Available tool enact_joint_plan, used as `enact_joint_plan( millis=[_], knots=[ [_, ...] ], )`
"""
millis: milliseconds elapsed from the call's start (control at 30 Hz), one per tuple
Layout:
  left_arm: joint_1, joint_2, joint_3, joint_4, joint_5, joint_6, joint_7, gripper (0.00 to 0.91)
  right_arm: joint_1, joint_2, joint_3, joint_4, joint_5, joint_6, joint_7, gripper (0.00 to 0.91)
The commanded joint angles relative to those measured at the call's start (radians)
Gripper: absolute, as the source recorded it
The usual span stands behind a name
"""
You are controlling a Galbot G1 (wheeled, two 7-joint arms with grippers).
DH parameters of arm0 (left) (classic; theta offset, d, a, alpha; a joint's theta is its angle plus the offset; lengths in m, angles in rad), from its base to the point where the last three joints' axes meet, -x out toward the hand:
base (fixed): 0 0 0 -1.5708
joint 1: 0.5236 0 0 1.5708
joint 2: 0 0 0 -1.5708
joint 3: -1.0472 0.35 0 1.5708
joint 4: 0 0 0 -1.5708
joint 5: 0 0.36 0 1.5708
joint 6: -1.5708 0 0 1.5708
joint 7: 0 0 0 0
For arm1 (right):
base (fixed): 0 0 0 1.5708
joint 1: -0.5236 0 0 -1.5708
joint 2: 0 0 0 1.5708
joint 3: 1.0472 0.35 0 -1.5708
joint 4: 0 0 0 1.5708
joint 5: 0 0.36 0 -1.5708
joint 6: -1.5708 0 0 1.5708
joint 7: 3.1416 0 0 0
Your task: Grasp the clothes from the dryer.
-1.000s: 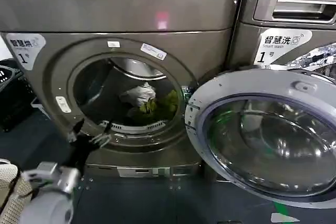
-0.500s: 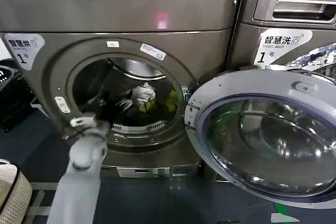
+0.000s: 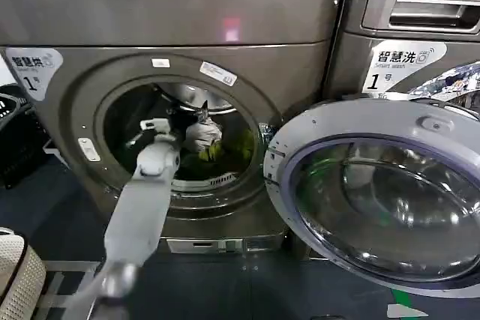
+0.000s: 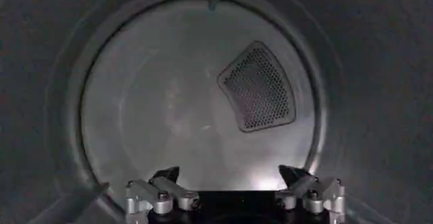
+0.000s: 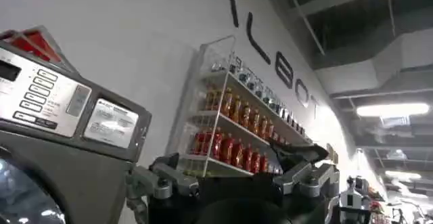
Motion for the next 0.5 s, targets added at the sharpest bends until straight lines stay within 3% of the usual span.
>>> enact_joint_plan(
  millis=[33, 267, 500],
  knots=[
    [-0.152, 0.009, 0.122, 0.278, 0.027, -0.018, 0.182, 0.907, 0.0, -0.001, 0.002, -0.001, -0.002, 0.002, -0.004, 0.907],
    [-0.24, 0.041, 0.394, 0.344, 0.075, -0.024, 0.426, 0.907, 0.003, 0.0, -0.002, 0.003, -0.002, 0.007, -0.01, 0.907],
    [-0.246, 0.039, 0.548, 0.391, 0.262, -0.075, 0.63, 0.907, -0.005, 0.001, 0.011, -0.007, -0.002, 0.014, -0.012, 0.907]
  ],
)
